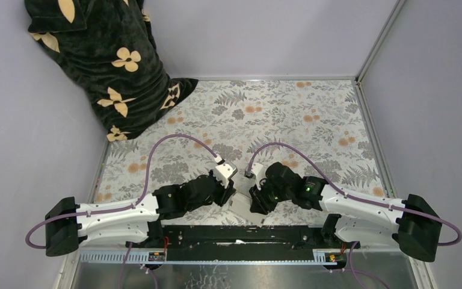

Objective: Fold the paper box
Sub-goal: Close the paper box at the center of the board.

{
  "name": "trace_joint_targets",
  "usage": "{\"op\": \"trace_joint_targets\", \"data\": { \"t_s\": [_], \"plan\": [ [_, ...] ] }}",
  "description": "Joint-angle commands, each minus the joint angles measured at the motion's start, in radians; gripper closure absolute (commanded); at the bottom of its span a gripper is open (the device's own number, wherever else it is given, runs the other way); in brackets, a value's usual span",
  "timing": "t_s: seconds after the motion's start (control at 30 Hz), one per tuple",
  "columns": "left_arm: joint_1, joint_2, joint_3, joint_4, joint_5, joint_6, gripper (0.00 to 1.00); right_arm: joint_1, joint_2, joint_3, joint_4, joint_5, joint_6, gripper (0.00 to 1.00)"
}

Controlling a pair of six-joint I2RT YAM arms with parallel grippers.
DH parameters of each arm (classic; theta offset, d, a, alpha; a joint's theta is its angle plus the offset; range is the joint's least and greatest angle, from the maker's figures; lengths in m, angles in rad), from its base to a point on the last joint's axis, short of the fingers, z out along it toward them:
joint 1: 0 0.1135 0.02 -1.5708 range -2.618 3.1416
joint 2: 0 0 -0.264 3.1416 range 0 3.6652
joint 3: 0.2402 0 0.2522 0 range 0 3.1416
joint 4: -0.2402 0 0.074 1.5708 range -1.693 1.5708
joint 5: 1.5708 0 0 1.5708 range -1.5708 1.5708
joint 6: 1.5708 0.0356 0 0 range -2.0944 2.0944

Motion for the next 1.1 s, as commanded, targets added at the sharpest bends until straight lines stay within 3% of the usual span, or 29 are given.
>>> {"op": "trace_joint_targets", "data": {
  "t_s": [0.0, 0.8, 1.07],
  "plan": [
    [-0.003, -0.006, -0.016, 0.038, 0.012, -0.007, 0.63, 0.013, -0.008, 0.009, 0.032, -0.038, 0.011, 0.90],
    [-0.015, -0.020, -0.028, 0.024, 0.003, -0.017, 0.62, 0.013, -0.024, 0.045, -0.009, -0.049, 0.009, 0.92],
    [-0.023, -0.023, -0.027, 0.011, -0.033, -0.021, 0.53, 0.014, -0.025, 0.058, -0.027, -0.060, 0.006, 0.92]
  ]
}}
